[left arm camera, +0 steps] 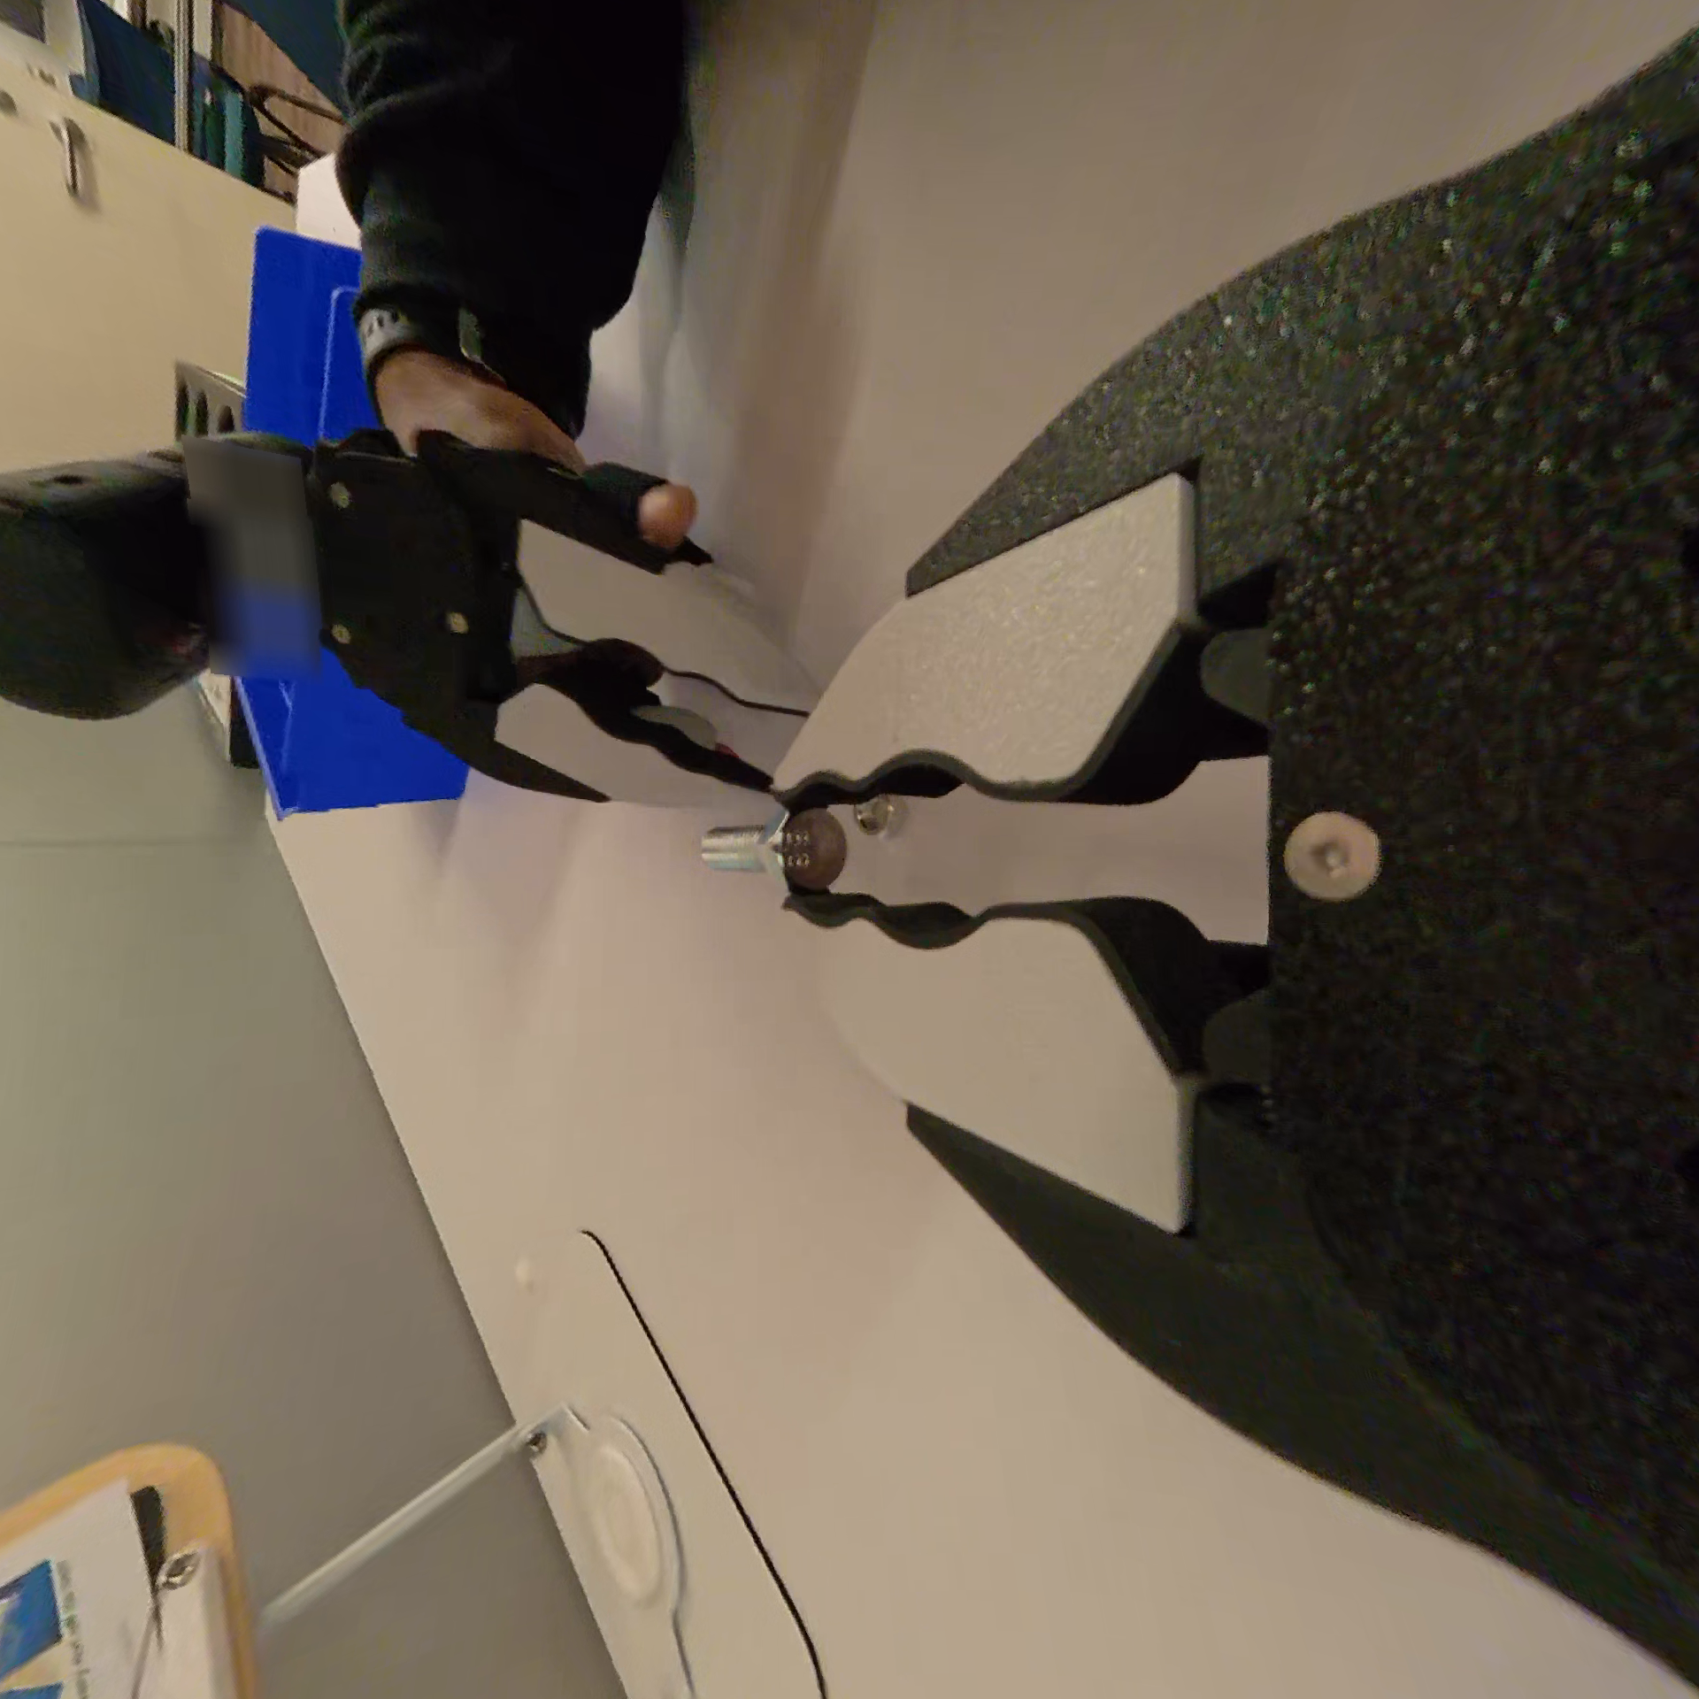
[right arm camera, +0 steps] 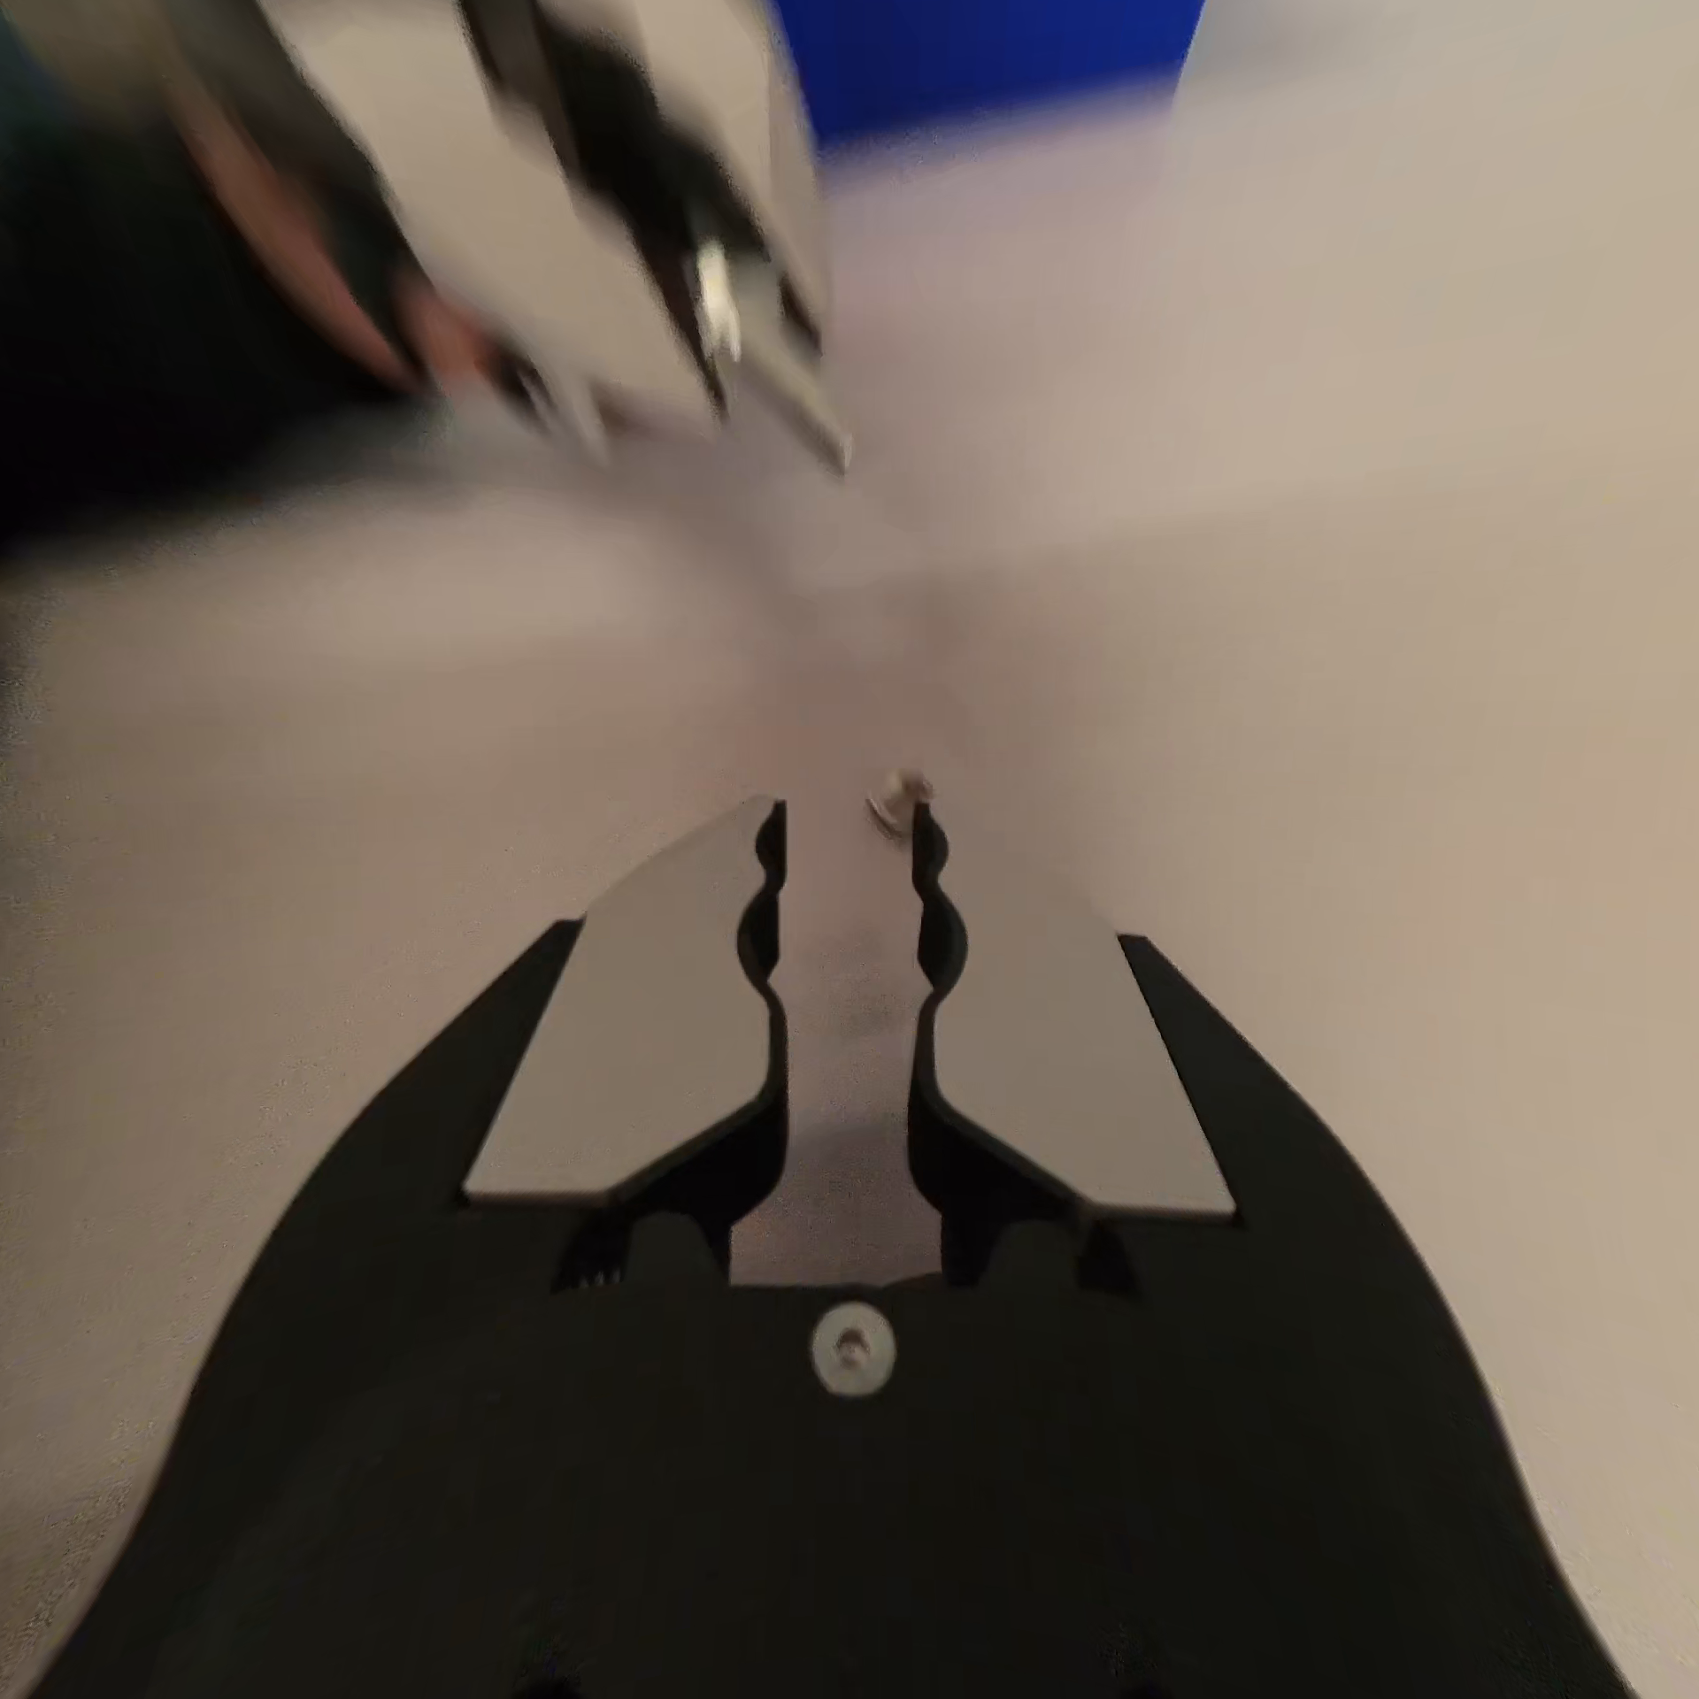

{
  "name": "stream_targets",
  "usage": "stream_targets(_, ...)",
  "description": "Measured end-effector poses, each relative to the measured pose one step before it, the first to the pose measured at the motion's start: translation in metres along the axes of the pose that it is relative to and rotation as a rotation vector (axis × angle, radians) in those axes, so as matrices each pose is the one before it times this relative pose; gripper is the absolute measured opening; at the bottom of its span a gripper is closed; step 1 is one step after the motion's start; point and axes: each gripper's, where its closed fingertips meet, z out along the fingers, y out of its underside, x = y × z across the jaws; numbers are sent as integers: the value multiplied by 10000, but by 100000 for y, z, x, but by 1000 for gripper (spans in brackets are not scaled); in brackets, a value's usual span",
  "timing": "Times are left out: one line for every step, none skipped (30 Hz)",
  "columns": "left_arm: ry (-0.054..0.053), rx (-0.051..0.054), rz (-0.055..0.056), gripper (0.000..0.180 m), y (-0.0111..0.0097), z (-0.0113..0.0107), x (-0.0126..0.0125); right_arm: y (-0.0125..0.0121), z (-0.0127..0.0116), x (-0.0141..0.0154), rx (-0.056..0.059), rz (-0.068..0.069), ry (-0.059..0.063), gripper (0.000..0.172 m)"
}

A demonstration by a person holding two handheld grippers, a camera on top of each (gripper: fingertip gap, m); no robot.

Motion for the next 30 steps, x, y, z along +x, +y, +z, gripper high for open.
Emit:
stream_targets(-57, -81, -38, 17, 155, -1, -126, 679, 580, 470, -657, -290, 298, 26)
stream_targets(-62, -50, 3, 17, 100, -14, -89, 361, 492, 540, -427, -122, 327, 26)
stream_targets(-41, -35, 17, 17, 82, -9, -52, 62, 365, 350, -202, 40, 185, 26)
stream_targets(-18, -28, 9, 17, 69, 12, -33, -175, 226, 86, -8, 167, -5, 26)
stream_targets(-12, -25, -6, 17, 50, 30, -9, -274, 112, -61, 96, 236, -100, 26)
stream_targets(-20, -24, -1, 17, 37, 37, -51, -206, 62, -87, 84, 215, -85, 26)
stream_targets(-25, -17, -3, 17, 35, 17, -43, -74, 30, -44, 19, 146, -13, 26)
stream_targets(-11, -23, -23, 17, 32, -17, -29, 11, -13, 71, -24, 95, 80, 27)
stream_targets(-6, -17, -34, 17, 55, -89, 12, 49, 5, 81, -43, 86, 112, 26)
stream_targets(-11, -2, -41, 17, 19, 21, -42, 67, -3, 42, -56, 87, 100, 26)
stream_targets(2, -1, -39, 17, 2, 37, -21, 76, 14, -36, -70, 57, 69, 26)
stream_targets(17, -10, -27, 17, 11, 38, 3, 81, 12, -45, -95, 26, 83, 26)
stream_targets(8, -16, -10, 17, 13, 52, 17, 50, 46, -48, -123, 3, 123, 26)
stream_targets(-11, -19, 4, 17, 38, 47, 10, 83, 92, 2, -150, -41, 149, 25)
stream_targets(-9, -27, 5, 17, 45, 53, -26, 108, 118, 4, -186, -106, 172, 24)
stream_targets(2, -24, 0, 17, 41, 53, 33, 168, 134, -3, -231, -147, 213, 24)
stream_targets(0, -15, -2, 17, 42, 52, -2, 107, 129, 3, -204, -154, 199, 23)
stream_targets(-6, -17, -4, 17, 25, 51, -29, -37, 77, -84, -112, -97, 102, 21)
stream_targets(-15, -13, -2, 17, 69, 24, -2, -71, 63, -87, -87, 9, 25, 18)
stream_targets(-20, -8, -7, 17, 54, 24, -36, -67, 42, -2, -56, 22, 26, 18)
stream_targets(-20, -13, -13, 17, 35, 38, -46, -43, 27, 20, -18, -29, -11, 17)
stream_targets(-13, 6, 0, 17, 1, 10, -26, -39, 25, 1, 30, -53, -62, 17)
stream_targets(-18, 29, 16, 17, -35, 11, -39, -31, 7, 81, 51, 9, -58, 17)
stream_targets(-32, 51, 33, 17, -57, -30, -55, -24, -67, 260, 84, 35, 23, 17)
stream_targets(-41, 86, 51, 17, -96, -36, -15, -81, -112, 262, 185, -19, 16, 17)
stream_targets(-28, 136, 67, 17, -161, -40, -23, -303, -208, 151, 406, -14, -66, 17)
stream_targets(-19, 218, 62, 17, -273, -90, 11, -635, -476, 354, 659, 128, -77, 17)
stream_targets(10, 329, 7, 17, -430, -117, 64, -876, -673, 490, 817, 330, -94, 17)
stream_targets(50, 466, -107, 17, -699, 69, 50, -1152, -847, 399, 976, 412, -221, 17)
stream_targets(122, 608, -284, 17, -843, -66, 148, -1523, -1061, 154, 1201, 410, -354, 17)
